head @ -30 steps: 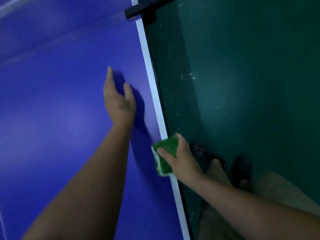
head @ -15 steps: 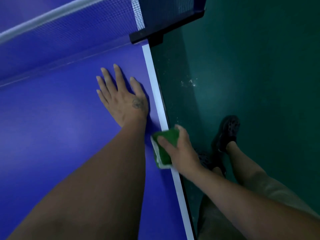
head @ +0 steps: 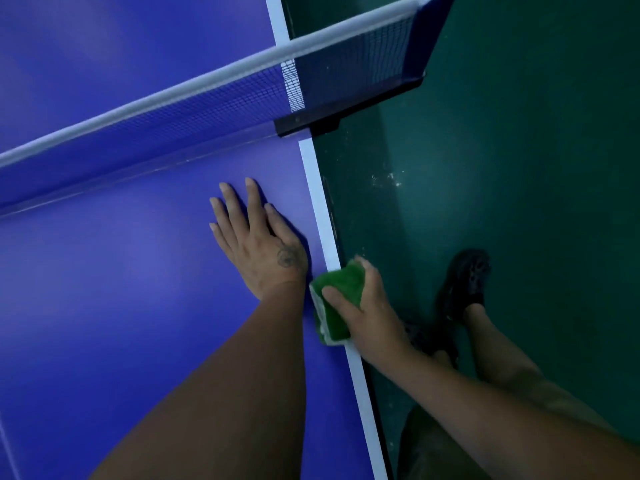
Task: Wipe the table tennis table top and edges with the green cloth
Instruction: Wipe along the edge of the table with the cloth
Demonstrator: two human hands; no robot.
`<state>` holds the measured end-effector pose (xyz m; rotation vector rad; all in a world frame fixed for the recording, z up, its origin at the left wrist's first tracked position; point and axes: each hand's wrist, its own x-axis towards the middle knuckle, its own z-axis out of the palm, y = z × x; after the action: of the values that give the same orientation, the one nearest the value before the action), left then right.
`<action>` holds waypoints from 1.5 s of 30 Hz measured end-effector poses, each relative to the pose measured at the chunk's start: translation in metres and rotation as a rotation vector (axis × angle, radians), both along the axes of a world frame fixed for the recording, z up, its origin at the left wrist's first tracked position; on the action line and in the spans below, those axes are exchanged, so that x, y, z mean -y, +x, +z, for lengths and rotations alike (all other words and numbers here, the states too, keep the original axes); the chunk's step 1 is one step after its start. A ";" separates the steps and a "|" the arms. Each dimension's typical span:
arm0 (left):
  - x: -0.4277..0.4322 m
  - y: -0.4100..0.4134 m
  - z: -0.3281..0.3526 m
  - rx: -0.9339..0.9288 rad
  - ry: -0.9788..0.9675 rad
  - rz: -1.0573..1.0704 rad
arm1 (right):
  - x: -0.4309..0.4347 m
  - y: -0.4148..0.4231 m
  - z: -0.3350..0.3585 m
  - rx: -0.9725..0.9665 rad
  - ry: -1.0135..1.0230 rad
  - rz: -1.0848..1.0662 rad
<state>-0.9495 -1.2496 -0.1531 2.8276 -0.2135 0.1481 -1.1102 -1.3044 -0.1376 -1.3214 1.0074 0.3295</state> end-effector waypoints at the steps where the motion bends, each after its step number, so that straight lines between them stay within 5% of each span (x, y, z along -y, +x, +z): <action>1: 0.000 0.000 0.000 0.000 -0.006 -0.003 | -0.003 -0.008 0.000 -0.011 0.014 -0.009; 8: -0.001 0.001 0.001 0.006 -0.033 -0.011 | 0.013 0.021 -0.001 -0.108 0.121 -0.075; 19: -0.001 0.001 0.003 -0.019 -0.020 -0.025 | 0.108 0.193 -0.019 0.017 -0.074 0.000; 30: 0.002 0.001 0.007 -0.033 -0.010 -0.019 | 0.034 0.039 0.009 -0.023 0.048 -0.001; 45: 0.002 0.001 0.008 -0.035 -0.035 -0.019 | 0.065 0.093 -0.001 -0.035 0.007 0.026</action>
<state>-0.9486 -1.2519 -0.1448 2.7901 -0.2281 0.0966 -1.0176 -1.3695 -0.1386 -1.3269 1.0183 0.3772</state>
